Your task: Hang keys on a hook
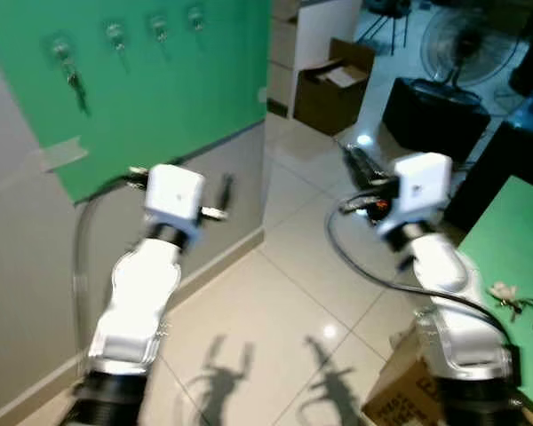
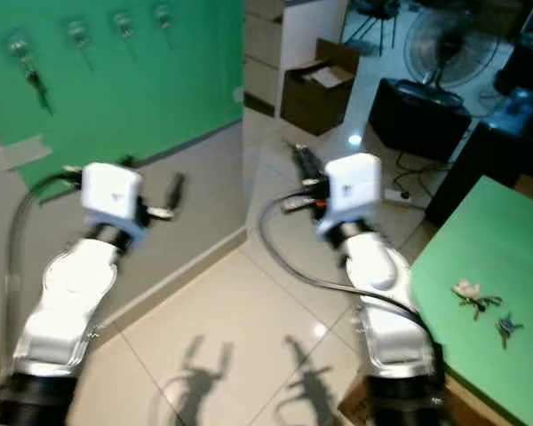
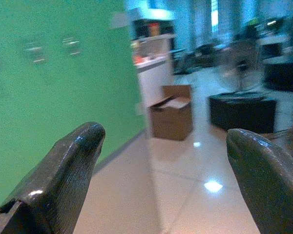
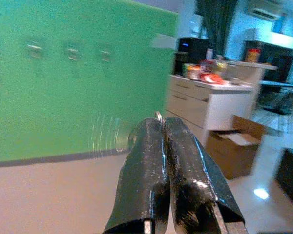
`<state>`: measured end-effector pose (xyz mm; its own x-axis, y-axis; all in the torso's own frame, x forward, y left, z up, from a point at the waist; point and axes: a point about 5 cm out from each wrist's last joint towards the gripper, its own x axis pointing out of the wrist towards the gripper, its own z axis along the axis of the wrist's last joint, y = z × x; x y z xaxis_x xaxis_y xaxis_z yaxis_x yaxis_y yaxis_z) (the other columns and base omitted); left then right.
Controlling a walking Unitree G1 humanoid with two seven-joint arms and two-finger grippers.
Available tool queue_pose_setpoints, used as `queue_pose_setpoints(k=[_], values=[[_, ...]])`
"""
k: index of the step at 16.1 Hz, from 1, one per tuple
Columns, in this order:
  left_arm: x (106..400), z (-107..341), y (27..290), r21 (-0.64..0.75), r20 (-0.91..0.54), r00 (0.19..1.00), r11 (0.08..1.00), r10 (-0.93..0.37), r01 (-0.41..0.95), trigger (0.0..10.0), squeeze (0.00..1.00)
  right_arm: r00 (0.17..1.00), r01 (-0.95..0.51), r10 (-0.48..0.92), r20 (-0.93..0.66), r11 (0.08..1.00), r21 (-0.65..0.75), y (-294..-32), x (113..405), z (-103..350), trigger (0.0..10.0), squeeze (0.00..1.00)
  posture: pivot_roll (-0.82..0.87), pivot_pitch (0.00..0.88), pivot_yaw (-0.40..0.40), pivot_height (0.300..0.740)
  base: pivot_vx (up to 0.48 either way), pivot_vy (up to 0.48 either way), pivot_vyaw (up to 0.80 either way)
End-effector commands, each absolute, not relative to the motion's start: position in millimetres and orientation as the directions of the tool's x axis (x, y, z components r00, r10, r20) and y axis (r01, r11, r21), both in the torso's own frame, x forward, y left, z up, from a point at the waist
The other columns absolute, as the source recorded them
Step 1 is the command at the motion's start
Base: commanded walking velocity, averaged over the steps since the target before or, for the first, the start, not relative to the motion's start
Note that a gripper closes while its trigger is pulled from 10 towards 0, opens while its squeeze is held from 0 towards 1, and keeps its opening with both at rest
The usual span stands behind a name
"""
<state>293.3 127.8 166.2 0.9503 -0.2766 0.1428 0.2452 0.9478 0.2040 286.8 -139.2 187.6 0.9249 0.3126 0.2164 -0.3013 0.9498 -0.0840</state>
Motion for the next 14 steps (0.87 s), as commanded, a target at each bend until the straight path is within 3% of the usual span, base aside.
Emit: queue_pose_setpoints(k=[1,14], values=[[294.1,168.9,137.8,0.231,0.148,0.957,0.950,-0.249,0.212,10.0,0.00,0.915,-0.329,0.335,0.224,0.942,-0.068,-131.9,288.2,190.1,10.0,0.00,-0.06,0.000,-0.031,0.718,0.352,0.000,0.00],[295.9,167.6,136.9,0.238,0.132,0.950,0.940,-0.282,0.246,10.0,0.00,0.913,-0.320,0.334,0.235,0.942,-0.097,-130.1,289.4,192.1,10.0,0.00,-0.07,0.000,-0.006,0.718,0.353,0.000,0.00]])
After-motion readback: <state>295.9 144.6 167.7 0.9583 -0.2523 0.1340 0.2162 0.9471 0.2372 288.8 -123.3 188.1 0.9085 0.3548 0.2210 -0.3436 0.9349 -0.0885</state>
